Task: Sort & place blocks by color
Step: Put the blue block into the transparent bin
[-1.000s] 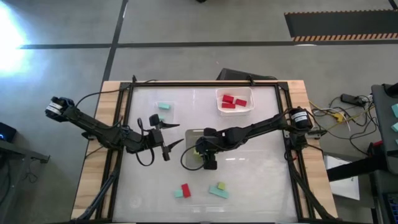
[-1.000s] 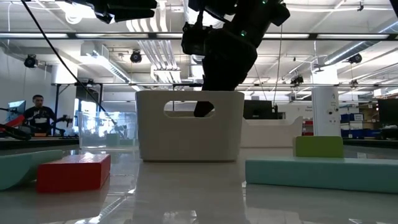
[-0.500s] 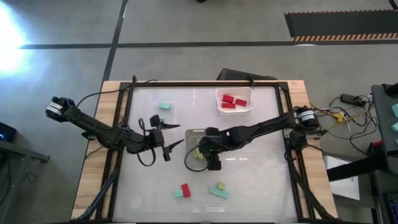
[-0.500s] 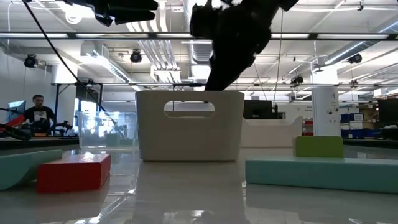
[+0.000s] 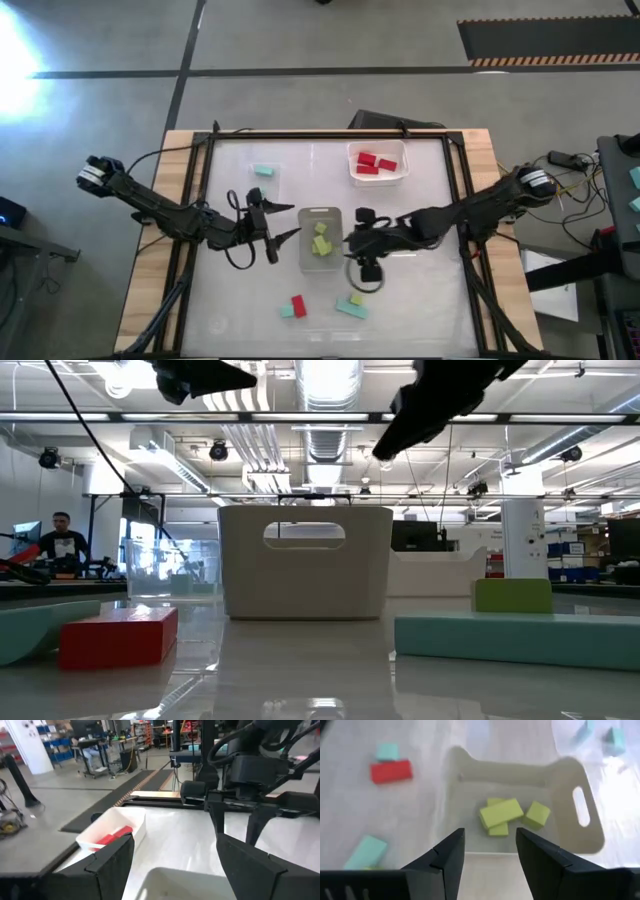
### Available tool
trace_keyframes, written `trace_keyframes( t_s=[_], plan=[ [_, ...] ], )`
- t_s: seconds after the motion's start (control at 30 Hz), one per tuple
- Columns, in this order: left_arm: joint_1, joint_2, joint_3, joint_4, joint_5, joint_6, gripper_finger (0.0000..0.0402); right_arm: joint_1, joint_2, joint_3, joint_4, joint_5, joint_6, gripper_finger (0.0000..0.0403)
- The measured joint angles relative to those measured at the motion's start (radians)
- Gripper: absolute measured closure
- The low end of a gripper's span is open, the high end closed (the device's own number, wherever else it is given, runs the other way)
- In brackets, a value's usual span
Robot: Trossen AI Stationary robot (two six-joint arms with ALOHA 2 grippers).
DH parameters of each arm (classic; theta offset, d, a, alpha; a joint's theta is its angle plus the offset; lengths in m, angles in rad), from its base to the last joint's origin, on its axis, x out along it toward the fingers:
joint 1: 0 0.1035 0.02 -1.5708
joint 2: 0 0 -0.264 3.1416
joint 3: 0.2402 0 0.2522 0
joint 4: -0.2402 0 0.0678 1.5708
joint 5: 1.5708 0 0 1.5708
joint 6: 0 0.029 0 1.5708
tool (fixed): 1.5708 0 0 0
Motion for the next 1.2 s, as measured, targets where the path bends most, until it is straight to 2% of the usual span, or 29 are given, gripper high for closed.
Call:
trace_keyframes(
  t_s=[0.1, 0.2, 0.33, 0.5, 0.63, 0.87, 1.0, 1.2],
  plan=[
    [-0.013, 0.051, 0.039, -0.012, 0.000, -0.007, 0.0134, 0.017, -0.068, -0.101, 0.137, 0.018, -0.018, 0.0237],
    [-0.040, 0.115, 0.116, -0.099, 0.001, -0.012, 0.0134, 0.018, -0.129, -0.193, 0.255, 0.019, -0.036, 0.0236],
    [-0.086, 0.192, 0.264, -0.344, 0.003, -0.124, 0.0134, 0.017, -0.204, -0.282, 0.334, 0.022, -0.051, 0.0239],
    [-0.129, 0.312, 0.482, -0.755, 0.048, -0.396, 0.0134, 0.017, -0.263, -0.343, 0.349, 0.021, -0.074, 0.0239],
    [-0.146, 0.423, 0.614, -0.930, 0.192, -0.536, 0.0134, 0.017, -0.275, -0.349, 0.351, 0.021, -0.105, 0.0239],
    [-0.181, 0.588, 0.738, -1.080, 0.510, -0.768, 0.0134, 0.017, -0.277, -0.349, 0.349, 0.019, -0.136, 0.0243],
    [-0.212, 0.651, 0.760, -1.127, 0.599, -0.886, 0.0134, 0.017, -0.277, -0.349, 0.349, 0.019, -0.149, 0.0247],
    [-0.239, 0.735, 0.754, -1.126, 0.654, -0.923, 0.0134, 0.017, -0.277, -0.349, 0.346, 0.019, -0.149, 0.0247]
  ],
)
